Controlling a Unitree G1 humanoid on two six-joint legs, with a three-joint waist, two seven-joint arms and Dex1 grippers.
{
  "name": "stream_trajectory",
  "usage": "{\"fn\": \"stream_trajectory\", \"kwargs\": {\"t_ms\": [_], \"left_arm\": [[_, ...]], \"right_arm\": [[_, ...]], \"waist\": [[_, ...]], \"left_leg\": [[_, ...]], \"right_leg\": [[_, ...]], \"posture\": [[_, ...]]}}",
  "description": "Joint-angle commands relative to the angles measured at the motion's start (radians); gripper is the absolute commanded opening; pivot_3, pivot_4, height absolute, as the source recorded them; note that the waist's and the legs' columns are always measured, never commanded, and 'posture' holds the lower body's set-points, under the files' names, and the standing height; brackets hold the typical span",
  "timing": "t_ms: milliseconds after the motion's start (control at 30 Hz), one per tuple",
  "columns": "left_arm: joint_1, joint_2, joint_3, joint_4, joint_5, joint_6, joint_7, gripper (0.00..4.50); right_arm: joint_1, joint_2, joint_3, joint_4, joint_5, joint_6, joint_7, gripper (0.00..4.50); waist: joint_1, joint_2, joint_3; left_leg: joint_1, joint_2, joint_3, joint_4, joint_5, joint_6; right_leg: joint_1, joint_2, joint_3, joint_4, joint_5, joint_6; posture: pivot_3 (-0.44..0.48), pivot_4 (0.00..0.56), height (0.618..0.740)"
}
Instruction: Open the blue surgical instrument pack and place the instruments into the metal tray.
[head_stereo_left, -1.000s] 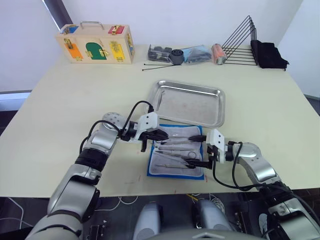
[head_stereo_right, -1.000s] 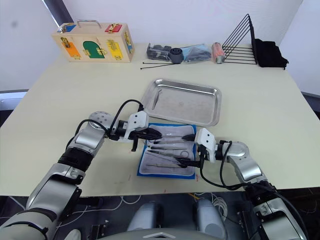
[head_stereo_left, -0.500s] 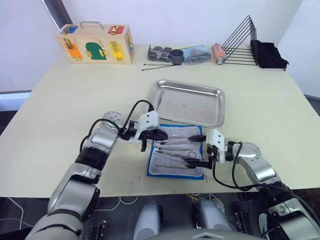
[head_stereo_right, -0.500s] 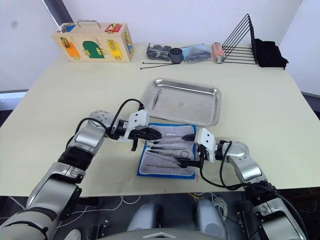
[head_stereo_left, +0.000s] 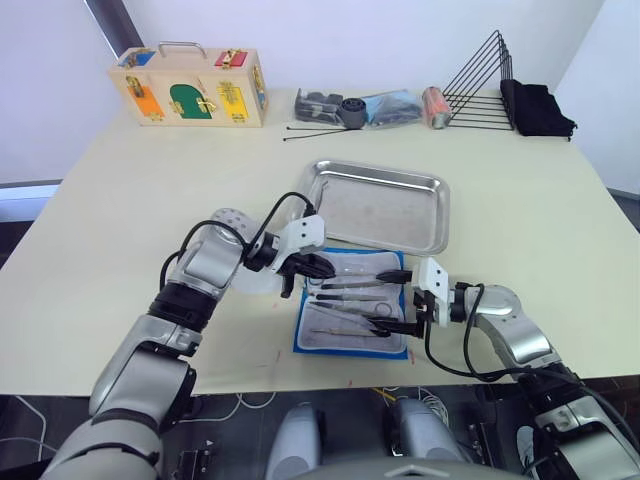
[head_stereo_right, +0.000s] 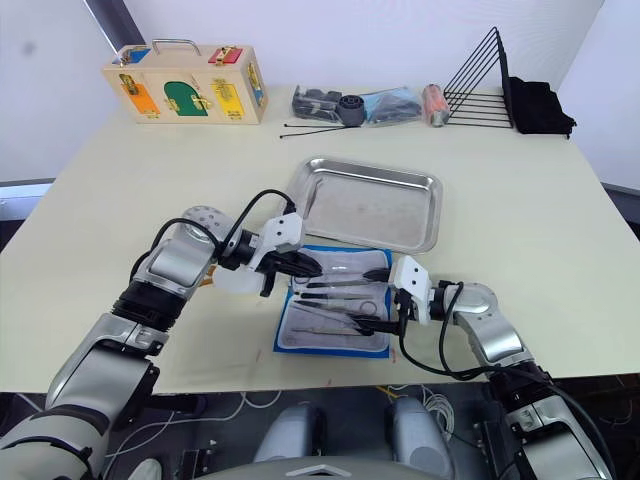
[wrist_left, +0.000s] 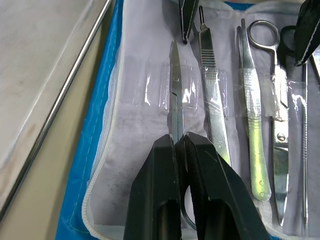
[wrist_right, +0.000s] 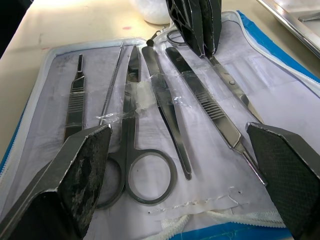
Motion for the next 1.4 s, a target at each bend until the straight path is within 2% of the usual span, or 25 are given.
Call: {"fn": "stream_trajectory", "kwargs": {"t_ms": [33, 433, 1400], "left_arm": [[-0.039, 0.023, 0.014, -0.051, 0.002, 0.031, -0.004, 0.04], [-0.072, 0.046, 0.001, -0.126, -0.002, 0.118, -0.036, 0.04], [-0.099, 0.125, -0.002, -0.122, -0.01, 0.114, -0.083, 0.04]], "right_arm": [[0.038, -0.006, 0.044, 0.114, -0.074, 0.039, -0.023, 4.5], [0.029, 0.006, 0.048, 0.132, -0.077, 0.027, -0.023, 4.5], [0.034, -0.004, 0.055, 0.141, -0.084, 0.022, -0.007, 4.5]], "waist": [[0.0, 0.0, 0.0], [-0.001, -0.001, 0.001], [-0.001, -0.001, 0.001]], "left_leg": [[0.0, 0.0, 0.0, 0.0, 0.0, 0.0], [0.0, 0.0, 0.0, 0.0, 0.0, 0.0], [0.0, 0.0, 0.0, 0.0, 0.0, 0.0]], "right_leg": [[0.0, 0.0, 0.0, 0.0, 0.0, 0.0], [0.0, 0.0, 0.0, 0.0, 0.0, 0.0], [0.0, 0.001, 0.001, 0.0, 0.0, 0.0]], "posture": [[0.0, 0.15, 0.74], [0.0, 0.15, 0.74], [0.0, 0.15, 0.74]]}}
